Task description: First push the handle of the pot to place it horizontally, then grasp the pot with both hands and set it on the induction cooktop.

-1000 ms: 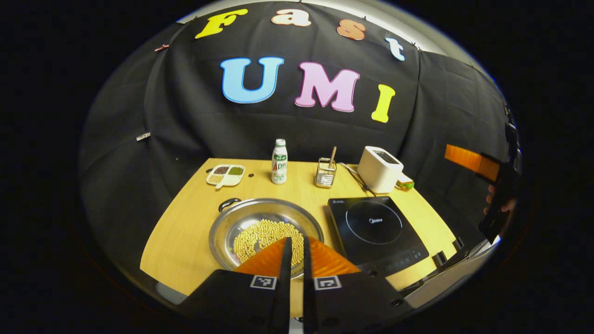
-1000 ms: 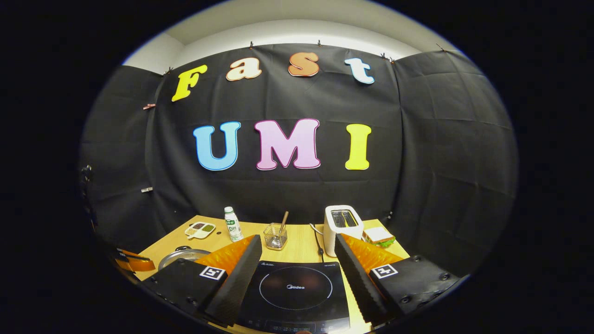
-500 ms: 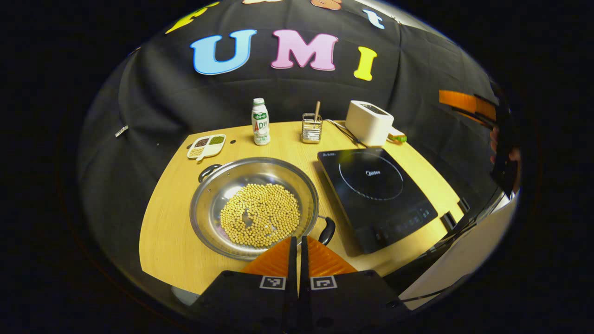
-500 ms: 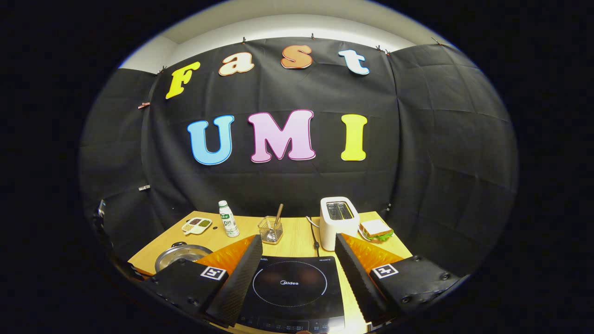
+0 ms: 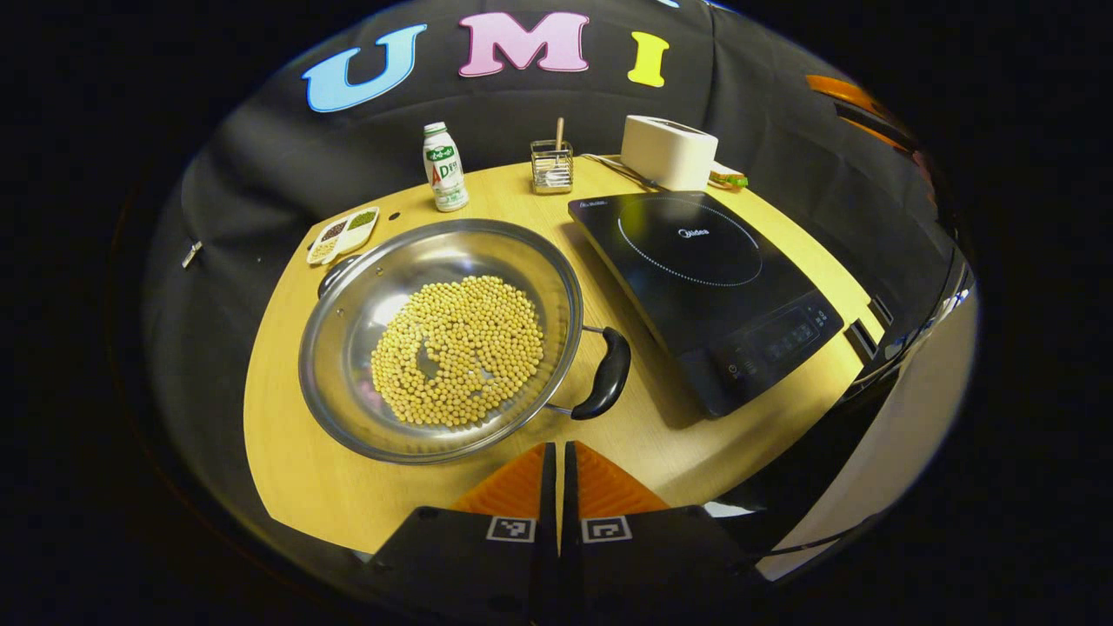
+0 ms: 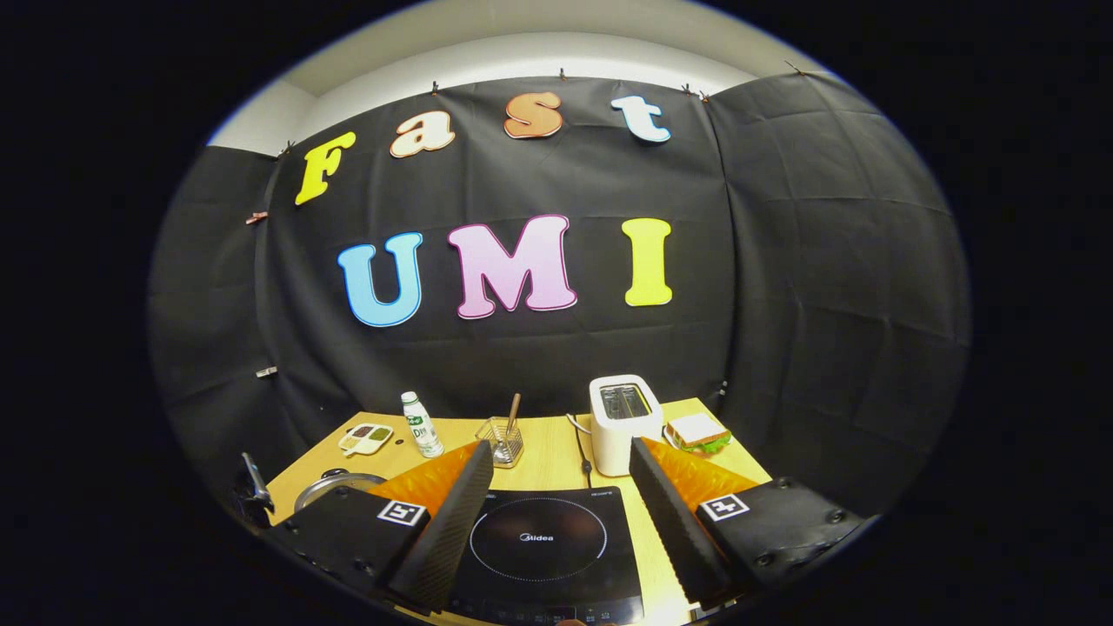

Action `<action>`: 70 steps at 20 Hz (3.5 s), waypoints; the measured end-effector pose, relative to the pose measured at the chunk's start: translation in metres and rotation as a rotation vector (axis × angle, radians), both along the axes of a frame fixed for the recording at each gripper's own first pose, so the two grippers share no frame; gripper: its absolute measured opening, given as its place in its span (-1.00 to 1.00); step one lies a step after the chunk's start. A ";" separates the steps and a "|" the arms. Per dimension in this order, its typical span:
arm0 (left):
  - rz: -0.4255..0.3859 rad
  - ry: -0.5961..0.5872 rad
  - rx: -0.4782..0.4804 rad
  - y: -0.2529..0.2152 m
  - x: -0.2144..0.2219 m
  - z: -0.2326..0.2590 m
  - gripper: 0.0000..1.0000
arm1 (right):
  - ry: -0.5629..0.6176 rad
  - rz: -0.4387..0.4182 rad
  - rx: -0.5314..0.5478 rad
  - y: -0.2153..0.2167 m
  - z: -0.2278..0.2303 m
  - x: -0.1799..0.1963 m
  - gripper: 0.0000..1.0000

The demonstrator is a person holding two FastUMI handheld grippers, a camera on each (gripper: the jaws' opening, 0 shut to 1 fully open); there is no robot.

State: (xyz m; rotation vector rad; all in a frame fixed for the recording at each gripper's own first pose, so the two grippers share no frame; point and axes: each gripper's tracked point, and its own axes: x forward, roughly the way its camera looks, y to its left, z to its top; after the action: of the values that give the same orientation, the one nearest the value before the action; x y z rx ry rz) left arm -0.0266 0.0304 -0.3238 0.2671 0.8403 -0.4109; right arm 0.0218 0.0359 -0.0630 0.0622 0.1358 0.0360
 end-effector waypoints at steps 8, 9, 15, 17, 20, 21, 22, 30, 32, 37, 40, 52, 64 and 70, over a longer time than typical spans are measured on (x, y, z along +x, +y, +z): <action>-0.048 0.045 0.029 -0.014 0.006 -0.020 -0.90 | -0.010 0.000 -0.014 -0.005 0.002 0.000 0.97; -0.048 0.043 0.027 -0.016 0.009 -0.020 -0.90 | -0.010 -0.001 -0.013 -0.005 0.002 0.000 0.97; -0.065 0.045 0.037 -0.024 0.023 -0.020 -0.90 | -0.013 0.010 -0.015 -0.002 0.002 0.001 0.97; -0.060 0.046 0.028 -0.029 0.027 -0.020 -0.90 | -0.017 0.020 -0.029 0.000 0.003 0.001 0.97; -0.045 0.057 0.005 -0.037 0.034 -0.021 -0.90 | -0.026 0.009 -0.031 -0.005 0.005 0.002 0.97; -0.040 0.059 -0.005 -0.040 0.035 -0.021 -0.90 | -0.025 0.003 -0.027 -0.008 0.005 0.003 0.97; -0.035 0.060 -0.016 -0.044 0.038 -0.020 -0.90 | -0.025 -0.005 -0.023 -0.010 0.004 0.004 0.97; -0.019 0.065 -0.054 -0.066 0.064 -0.019 -0.90 | -0.025 -0.044 -0.029 -0.025 0.004 0.008 0.97; -0.021 0.064 -0.051 -0.070 0.071 -0.019 -0.90 | -0.026 -0.052 -0.027 -0.028 0.004 0.010 0.97; -0.024 0.065 -0.064 -0.086 0.084 -0.018 -0.90 | -0.014 -0.067 -0.024 -0.033 0.001 0.015 0.97; -0.038 0.058 -0.059 -0.092 0.094 -0.017 -0.90 | -0.005 -0.079 -0.024 -0.038 -0.002 0.018 0.97; -0.058 0.023 -0.055 -0.108 0.132 -0.010 -0.91 | 0.013 -0.089 -0.035 -0.040 -0.006 0.024 0.97; -0.067 -0.046 -0.146 -0.123 0.129 0.022 -0.90 | 0.058 -0.111 -0.019 -0.044 -0.018 0.020 0.97; -0.035 -0.262 -0.292 -0.105 0.120 0.100 -0.51 | 0.135 -0.057 -0.018 -0.013 -0.042 0.024 0.97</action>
State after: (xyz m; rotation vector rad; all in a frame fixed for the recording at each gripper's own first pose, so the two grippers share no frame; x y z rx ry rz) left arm 0.0937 -0.0742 -0.2239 0.0624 0.5113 -0.5130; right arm 0.0459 0.0225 -0.1047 0.0502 0.2689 -0.0268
